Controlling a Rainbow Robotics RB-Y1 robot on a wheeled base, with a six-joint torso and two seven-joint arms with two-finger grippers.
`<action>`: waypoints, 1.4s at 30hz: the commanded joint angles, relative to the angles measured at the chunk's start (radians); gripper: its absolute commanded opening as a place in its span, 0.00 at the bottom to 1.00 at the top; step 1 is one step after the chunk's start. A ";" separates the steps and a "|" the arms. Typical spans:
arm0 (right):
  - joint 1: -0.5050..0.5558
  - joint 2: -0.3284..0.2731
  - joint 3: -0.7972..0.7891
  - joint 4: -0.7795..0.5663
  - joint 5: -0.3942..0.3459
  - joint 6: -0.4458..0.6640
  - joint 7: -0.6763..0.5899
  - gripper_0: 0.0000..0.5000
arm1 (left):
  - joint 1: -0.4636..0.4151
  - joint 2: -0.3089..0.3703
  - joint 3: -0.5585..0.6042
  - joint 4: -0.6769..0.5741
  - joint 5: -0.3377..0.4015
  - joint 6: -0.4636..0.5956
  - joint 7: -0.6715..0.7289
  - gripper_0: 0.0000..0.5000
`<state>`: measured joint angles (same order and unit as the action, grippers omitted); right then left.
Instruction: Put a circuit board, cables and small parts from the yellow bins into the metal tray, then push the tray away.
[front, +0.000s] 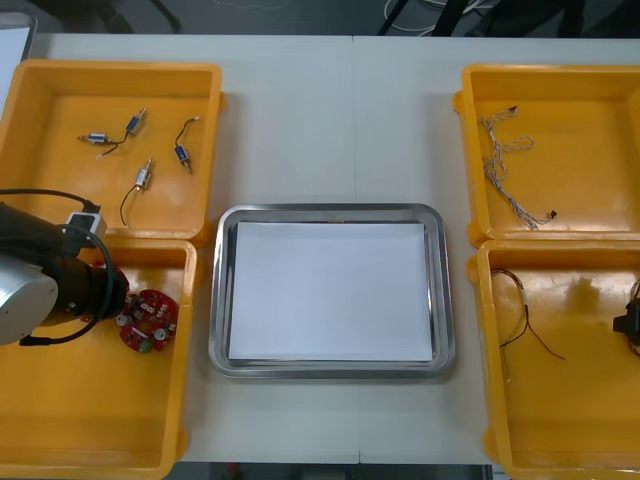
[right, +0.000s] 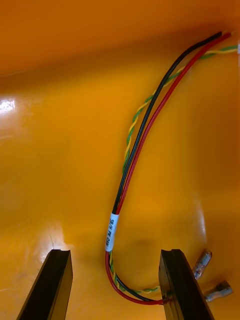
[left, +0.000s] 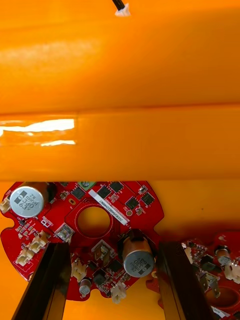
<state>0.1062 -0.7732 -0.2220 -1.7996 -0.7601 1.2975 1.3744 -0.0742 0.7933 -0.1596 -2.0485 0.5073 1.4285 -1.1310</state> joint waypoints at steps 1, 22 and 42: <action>-0.033 -0.008 0.016 0.014 0.002 -0.009 0.035 1.00 | -0.013 -0.002 -0.018 -0.006 -0.010 -0.013 0.091 1.00; -0.056 -0.008 0.046 0.086 -0.011 -0.070 0.034 1.00 | -0.013 -0.002 -0.020 -0.007 -0.010 -0.022 0.094 0.00; -0.048 -0.008 0.053 0.091 -0.031 -0.079 0.014 1.00 | 0.027 0.061 0.075 -0.032 0.079 -0.008 0.071 0.00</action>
<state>0.0647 -0.7733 -0.1915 -1.7156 -0.7788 1.2314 1.3744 -0.0740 0.8068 -0.1379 -2.0476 0.5699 1.4197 -1.1282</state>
